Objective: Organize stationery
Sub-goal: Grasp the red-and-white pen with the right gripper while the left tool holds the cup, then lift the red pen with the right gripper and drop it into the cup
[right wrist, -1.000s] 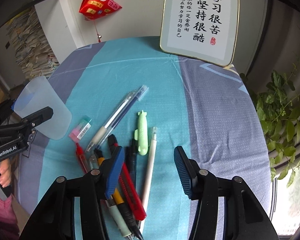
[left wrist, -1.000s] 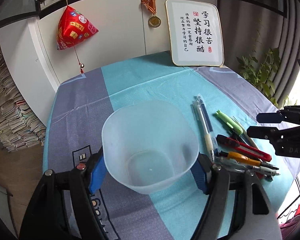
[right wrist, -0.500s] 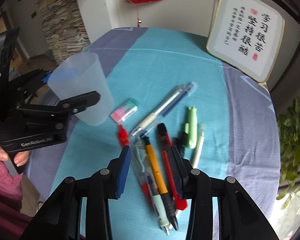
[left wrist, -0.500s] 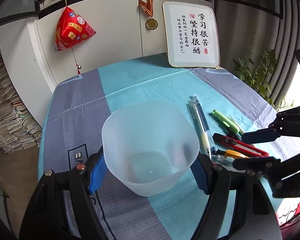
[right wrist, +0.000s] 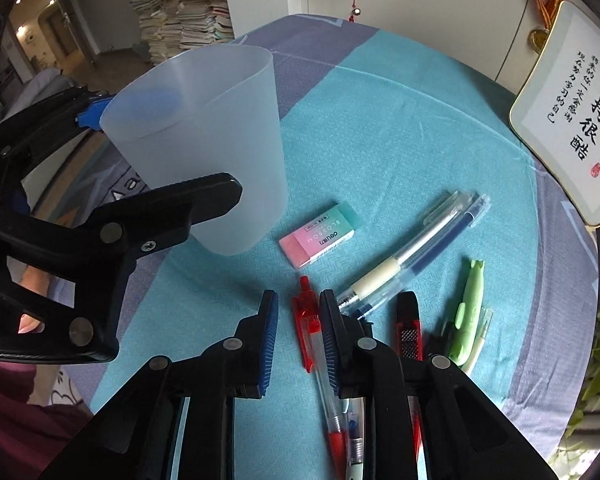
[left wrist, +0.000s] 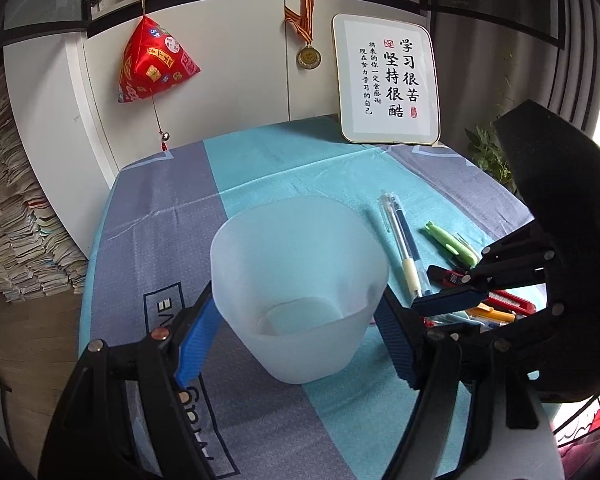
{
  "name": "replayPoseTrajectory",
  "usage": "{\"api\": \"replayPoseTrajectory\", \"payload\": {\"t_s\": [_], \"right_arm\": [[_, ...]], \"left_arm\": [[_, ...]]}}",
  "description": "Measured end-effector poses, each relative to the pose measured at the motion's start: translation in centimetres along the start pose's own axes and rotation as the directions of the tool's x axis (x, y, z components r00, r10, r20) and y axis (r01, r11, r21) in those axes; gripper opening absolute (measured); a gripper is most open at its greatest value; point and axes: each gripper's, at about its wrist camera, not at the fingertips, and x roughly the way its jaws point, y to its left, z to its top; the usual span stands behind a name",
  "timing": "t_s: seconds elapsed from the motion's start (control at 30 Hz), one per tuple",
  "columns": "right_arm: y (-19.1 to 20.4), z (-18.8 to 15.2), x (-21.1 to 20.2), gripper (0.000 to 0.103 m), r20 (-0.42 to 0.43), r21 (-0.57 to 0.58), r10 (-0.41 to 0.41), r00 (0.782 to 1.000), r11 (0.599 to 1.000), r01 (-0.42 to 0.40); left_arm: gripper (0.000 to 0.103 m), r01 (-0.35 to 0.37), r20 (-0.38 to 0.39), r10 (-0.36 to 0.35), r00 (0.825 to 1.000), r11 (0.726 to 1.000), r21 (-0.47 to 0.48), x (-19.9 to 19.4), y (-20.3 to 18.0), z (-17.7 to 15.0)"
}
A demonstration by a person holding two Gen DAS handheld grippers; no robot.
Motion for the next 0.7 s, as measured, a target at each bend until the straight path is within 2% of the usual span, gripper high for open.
{"api": "replayPoseTrajectory", "payload": {"t_s": [0.17, 0.23, 0.3, 0.33, 0.43, 0.6, 0.7], "right_arm": [[0.3, 0.0, 0.7, 0.023, -0.016, -0.033, -0.02, 1.0, 0.999, 0.02], [-0.1, -0.1, 0.7, 0.017, -0.023, 0.001, -0.013, 1.0, 1.0, 0.013], [-0.4, 0.0, 0.2, 0.015, -0.008, 0.046, -0.014, 1.0, 0.999, 0.015], [-1.0, 0.0, -0.5, 0.015, 0.011, 0.074, 0.0, 1.0, 0.997, -0.001], [-2.1, -0.5, -3.5, 0.015, 0.103, 0.158, 0.045, 0.994, 0.986, -0.061], [-2.6, -1.3, -8.5, 0.015, 0.224, 0.207, -0.04, 0.974, 0.978, -0.007], [-2.9, -1.2, -11.6, 0.014, 0.291, 0.238, -0.074, 0.954, 0.971, 0.003]], "left_arm": [[0.071, 0.008, 0.039, -0.008, 0.999, 1.0, -0.001, 0.3, -0.1, -0.1], [0.071, 0.018, 0.067, -0.019, 0.998, 1.0, 0.012, 0.3, -0.1, -0.1], [0.071, 0.065, 0.104, -0.068, 0.992, 0.998, 0.027, 0.1, 0.1, -0.2], [0.071, 0.082, 0.113, -0.084, 0.99, 0.996, 0.029, 0.1, 0.2, -0.3], [0.071, 0.067, 0.103, -0.07, 0.992, 0.997, 0.035, 0.8, 0.0, -0.4], [0.071, 0.05, 0.125, -0.056, 0.991, 0.997, 0.054, 0.8, -0.4, -0.6], [0.071, 0.045, 0.137, -0.051, 0.989, 0.998, 0.051, 0.8, -0.3, -0.8]]}}
